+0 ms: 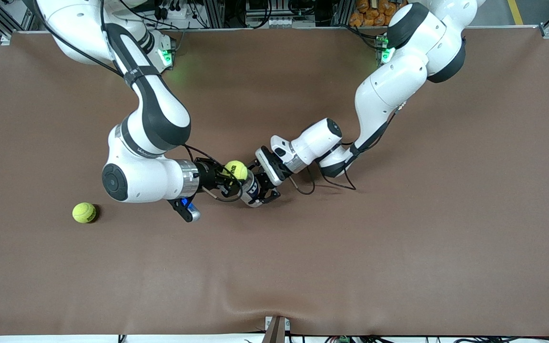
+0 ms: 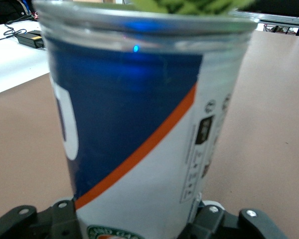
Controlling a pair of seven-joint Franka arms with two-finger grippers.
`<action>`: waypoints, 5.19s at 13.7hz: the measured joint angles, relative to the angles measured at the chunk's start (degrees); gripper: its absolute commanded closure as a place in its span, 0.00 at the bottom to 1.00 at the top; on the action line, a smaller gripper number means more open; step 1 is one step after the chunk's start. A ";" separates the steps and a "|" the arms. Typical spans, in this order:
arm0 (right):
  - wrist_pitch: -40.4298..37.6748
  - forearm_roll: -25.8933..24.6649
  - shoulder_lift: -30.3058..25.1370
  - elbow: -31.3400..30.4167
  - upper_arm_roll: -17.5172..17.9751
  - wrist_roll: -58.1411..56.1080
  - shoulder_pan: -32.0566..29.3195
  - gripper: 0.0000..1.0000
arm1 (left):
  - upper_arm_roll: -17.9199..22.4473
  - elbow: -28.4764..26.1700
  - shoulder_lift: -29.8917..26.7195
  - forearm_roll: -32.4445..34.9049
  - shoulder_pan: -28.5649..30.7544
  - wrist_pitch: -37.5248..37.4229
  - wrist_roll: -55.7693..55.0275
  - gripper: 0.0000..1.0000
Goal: Insert tennis ball vertically with right arm
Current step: 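Lower the ball into the can mouth and open the right gripper, then move the right gripper to the second yellow ball and grasp it, then carry the second ball over the can with the right gripper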
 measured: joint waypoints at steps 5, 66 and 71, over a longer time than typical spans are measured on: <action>0.31 -2.35 0.08 -0.05 -0.01 -0.01 0.94 0.00 | 0.00 0.01 0.01 0.00 -0.01 -0.01 0.00 0.24; -6.49 -15.89 3.53 -0.01 18.53 -34.89 -26.16 0.72 | -0.64 -2.81 0.59 13.01 5.21 -0.45 0.01 0.22; -3.73 -15.86 2.46 0.79 26.23 -13.69 -24.14 0.72 | -0.64 -2.80 0.59 13.01 5.21 -0.45 0.01 0.22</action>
